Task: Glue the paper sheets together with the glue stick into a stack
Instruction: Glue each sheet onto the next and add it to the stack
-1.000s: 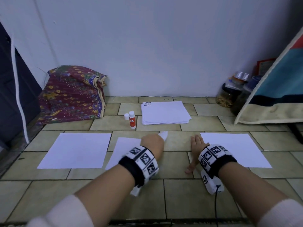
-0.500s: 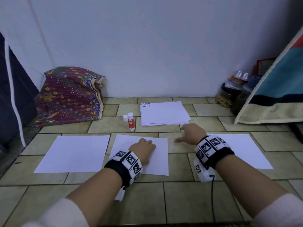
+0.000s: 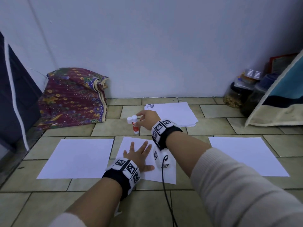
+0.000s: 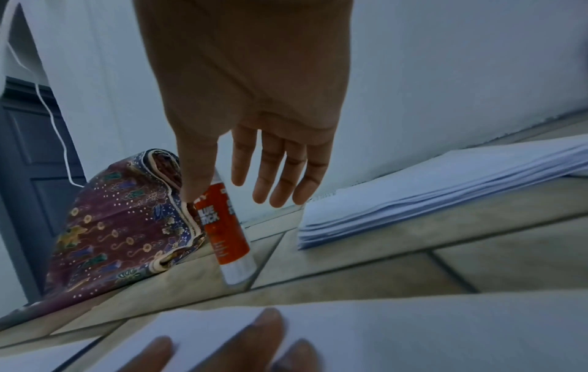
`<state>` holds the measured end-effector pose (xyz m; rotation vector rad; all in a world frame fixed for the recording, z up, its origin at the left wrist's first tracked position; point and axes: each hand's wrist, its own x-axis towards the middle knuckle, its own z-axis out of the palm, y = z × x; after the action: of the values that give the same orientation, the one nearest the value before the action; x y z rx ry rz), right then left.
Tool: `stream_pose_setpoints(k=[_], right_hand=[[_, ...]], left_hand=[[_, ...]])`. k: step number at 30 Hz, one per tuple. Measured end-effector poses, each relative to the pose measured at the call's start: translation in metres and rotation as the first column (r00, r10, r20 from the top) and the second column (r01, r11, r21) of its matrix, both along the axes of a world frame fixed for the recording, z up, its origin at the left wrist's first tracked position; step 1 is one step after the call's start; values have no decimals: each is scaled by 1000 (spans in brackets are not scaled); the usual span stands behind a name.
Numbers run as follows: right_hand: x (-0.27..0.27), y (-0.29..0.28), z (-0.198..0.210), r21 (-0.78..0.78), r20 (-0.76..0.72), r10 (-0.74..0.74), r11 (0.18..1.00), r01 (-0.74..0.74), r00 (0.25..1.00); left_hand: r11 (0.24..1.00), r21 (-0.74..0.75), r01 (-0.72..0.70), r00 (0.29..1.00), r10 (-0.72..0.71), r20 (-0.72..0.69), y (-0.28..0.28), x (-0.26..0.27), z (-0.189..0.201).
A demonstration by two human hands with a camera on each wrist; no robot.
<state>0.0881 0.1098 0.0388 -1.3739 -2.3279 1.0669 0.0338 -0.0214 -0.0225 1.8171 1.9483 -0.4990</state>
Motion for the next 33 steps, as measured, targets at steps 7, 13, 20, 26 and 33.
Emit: stream_pose_setpoints(k=[7, 13, 20, 26, 33], right_hand=[[13, -1, 8, 16, -138, -134, 990, 138, 981], [82, 2, 17, -201, -126, -154, 971, 127, 980], [126, 10, 12, -16, -165, -403, 914, 406, 900], [121, 1, 0, 38, 17, -230, 973, 229, 973], [94, -5, 4, 178, 174, -91, 982, 60, 981]], left_hand=[[1000, 9, -12, 1000, 12, 13, -2, 0, 3], [996, 57, 76, 993, -70, -91, 5, 8, 25], [981, 178, 82, 994, -68, -87, 20, 38, 31], [967, 143, 212, 976, -201, -84, 25, 34, 28], [961, 105, 254, 962, -240, -128, 29, 31, 25]])
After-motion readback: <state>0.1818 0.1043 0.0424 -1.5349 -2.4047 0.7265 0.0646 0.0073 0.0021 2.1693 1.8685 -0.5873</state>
